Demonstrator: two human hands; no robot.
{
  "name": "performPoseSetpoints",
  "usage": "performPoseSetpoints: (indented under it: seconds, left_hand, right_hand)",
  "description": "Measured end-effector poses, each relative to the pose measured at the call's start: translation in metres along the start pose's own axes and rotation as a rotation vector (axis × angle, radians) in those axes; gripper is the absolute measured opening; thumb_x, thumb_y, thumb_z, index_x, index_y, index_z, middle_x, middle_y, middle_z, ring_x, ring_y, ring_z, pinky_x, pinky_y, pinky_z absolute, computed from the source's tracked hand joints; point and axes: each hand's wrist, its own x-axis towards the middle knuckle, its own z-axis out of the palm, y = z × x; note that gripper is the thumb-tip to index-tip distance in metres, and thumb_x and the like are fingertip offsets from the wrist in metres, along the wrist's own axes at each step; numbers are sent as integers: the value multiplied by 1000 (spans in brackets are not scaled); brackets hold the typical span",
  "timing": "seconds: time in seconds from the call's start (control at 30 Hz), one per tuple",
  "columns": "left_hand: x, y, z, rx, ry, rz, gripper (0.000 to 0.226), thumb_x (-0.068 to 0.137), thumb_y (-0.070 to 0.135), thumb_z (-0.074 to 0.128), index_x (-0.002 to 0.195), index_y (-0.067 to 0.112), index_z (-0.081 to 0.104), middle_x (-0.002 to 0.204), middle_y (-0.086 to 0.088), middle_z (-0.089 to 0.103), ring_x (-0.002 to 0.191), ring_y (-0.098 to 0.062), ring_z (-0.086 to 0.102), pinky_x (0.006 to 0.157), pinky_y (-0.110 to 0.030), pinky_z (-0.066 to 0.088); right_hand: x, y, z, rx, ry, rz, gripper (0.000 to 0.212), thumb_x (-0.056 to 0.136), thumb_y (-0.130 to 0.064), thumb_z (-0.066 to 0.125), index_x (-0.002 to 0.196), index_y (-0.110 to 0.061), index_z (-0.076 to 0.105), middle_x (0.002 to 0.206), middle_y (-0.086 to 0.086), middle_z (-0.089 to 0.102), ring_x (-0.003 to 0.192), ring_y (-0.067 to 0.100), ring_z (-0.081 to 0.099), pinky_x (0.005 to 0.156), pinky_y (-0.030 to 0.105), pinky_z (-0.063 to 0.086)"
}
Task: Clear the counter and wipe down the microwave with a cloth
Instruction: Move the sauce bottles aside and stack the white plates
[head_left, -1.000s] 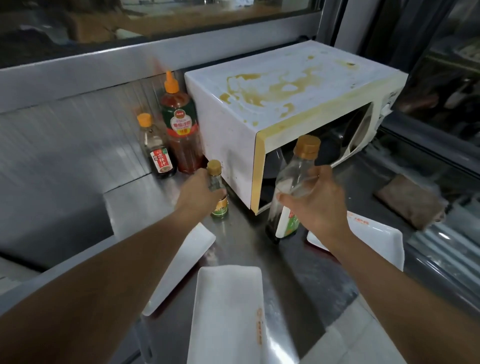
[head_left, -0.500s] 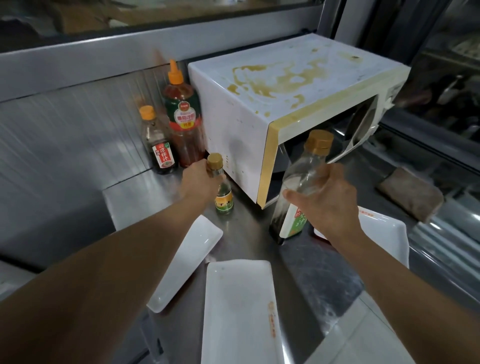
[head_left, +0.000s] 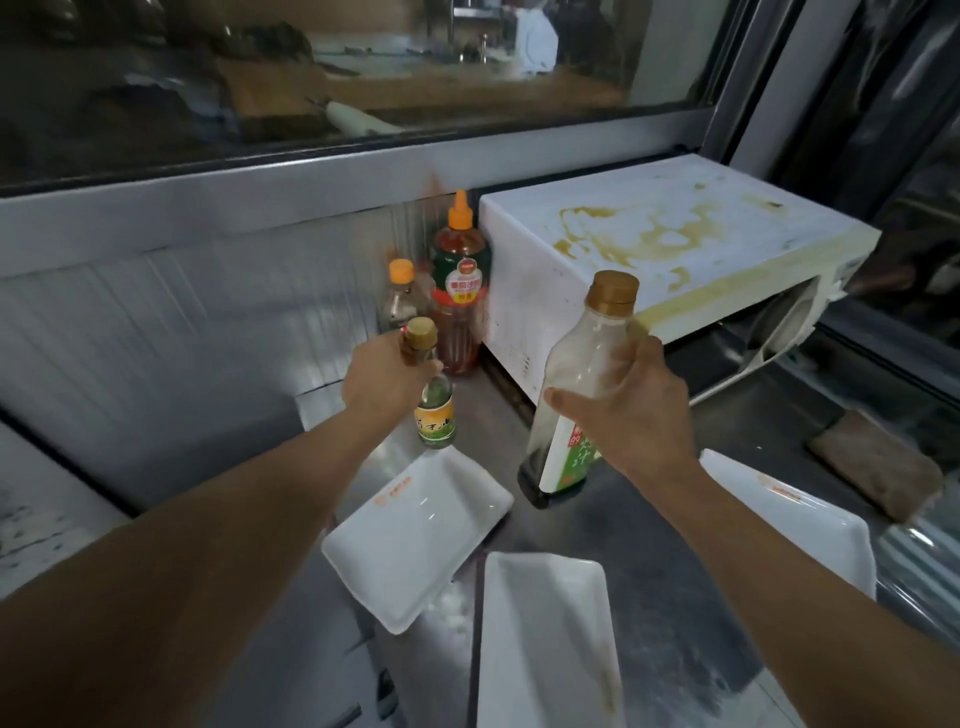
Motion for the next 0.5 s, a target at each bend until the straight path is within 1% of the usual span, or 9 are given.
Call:
performPoseSetpoints:
  seconds: [0.13, 0.23, 0.33, 0.43, 0.5]
  left_hand:
    - [15, -17, -24, 12, 27, -6, 24, 80, 27, 71, 98, 12, 65, 90, -9, 67, 86, -28, 63, 77, -42, 53]
    - [30, -32, -34, 22, 46, -19, 23, 80, 29, 71, 95, 14, 64, 89, -9, 67, 85, -28, 63, 79, -42, 54]
    - [44, -46, -37, 17, 37, -43, 20, 80, 30, 71, 93, 17, 64, 91, -9, 67, 87, -29, 63, 81, -43, 53]
    - [62, -58, -37, 43, 41, -47, 22, 80, 32, 70, 92, 16, 63, 91, -10, 67, 88, -29, 62, 82, -42, 53]
    - [75, -65, -34, 48, 40, -53, 21, 80, 33, 71, 87, 15, 61, 90, -11, 67, 87, -30, 62, 81, -43, 53]
  right_hand:
    - [5, -29, 24, 33, -14, -8, 74, 56, -51, 79, 113, -17, 45, 95, -6, 54, 91, 18, 58, 72, 31, 45]
    - [9, -43, 46, 20, -48, -14, 73, 58, -51, 78, 112, -19, 43, 95, -6, 56, 94, 19, 58, 76, 34, 48]
    - [15, -53, 68, 14, -66, -15, 73, 58, -52, 77, 113, -19, 42, 102, -3, 59, 96, 20, 59, 78, 35, 49]
    - [23, -60, 90, 18, -67, 1, 73, 57, -51, 77, 113, -19, 42, 105, -1, 61, 95, 21, 59, 75, 33, 48]
    - [31, -62, 102, 16, -65, 2, 73, 58, -51, 77, 113, -19, 42, 104, -1, 60, 95, 20, 59, 75, 32, 47]
